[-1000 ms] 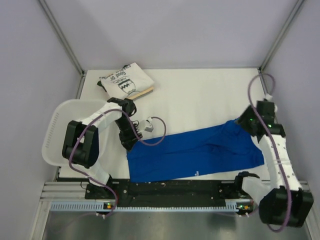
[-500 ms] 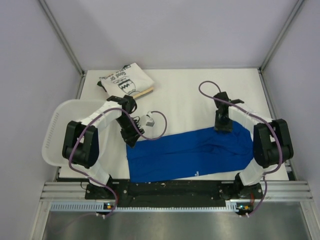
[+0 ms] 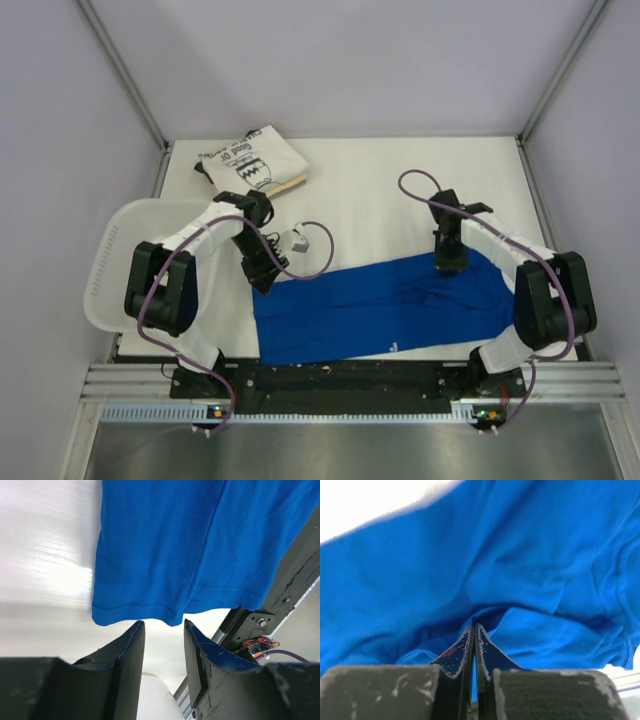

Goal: Fold and stack the t-shirts
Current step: Fold the other side of the tshirt into a rectangle, then rotate the tshirt 90 degrees, then grab the bottom of the folded rectangular tshirt with both arms

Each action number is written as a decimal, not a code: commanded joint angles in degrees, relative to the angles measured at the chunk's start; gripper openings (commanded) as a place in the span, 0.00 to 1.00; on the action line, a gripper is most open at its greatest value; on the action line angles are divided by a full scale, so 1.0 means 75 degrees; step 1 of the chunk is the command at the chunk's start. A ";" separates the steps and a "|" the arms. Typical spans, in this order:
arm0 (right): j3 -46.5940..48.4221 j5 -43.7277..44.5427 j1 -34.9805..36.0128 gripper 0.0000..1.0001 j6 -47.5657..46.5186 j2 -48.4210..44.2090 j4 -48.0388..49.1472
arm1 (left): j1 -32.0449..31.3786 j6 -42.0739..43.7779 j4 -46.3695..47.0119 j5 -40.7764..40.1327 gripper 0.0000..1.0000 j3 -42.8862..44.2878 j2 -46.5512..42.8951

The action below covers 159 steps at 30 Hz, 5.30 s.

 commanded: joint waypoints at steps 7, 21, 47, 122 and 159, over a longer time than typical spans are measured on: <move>-0.1503 -0.2212 0.1326 0.00 0.1302 -0.1754 -0.1167 | -0.0006 0.0102 0.0003 0.0103 0.41 0.0377 -0.0077; -0.0605 -0.3014 0.1762 0.54 0.0742 -0.2387 -0.1143 | -0.0006 0.0207 -0.0114 0.0091 0.41 0.0939 -0.0019; -0.0123 -0.1451 -0.3653 0.00 -0.0044 0.0869 0.4562 | 0.0170 -0.1398 0.3132 -0.1971 0.17 -0.0606 0.1387; -0.2579 -0.7230 0.0341 0.85 -0.9543 -0.6230 0.0831 | -0.4950 0.1227 0.3189 0.1310 0.85 -0.1613 -0.1085; -0.3227 -0.4815 0.1718 0.00 -1.1400 -0.4849 0.3574 | -0.3160 -0.1175 0.3765 0.0139 0.00 0.0773 -0.0197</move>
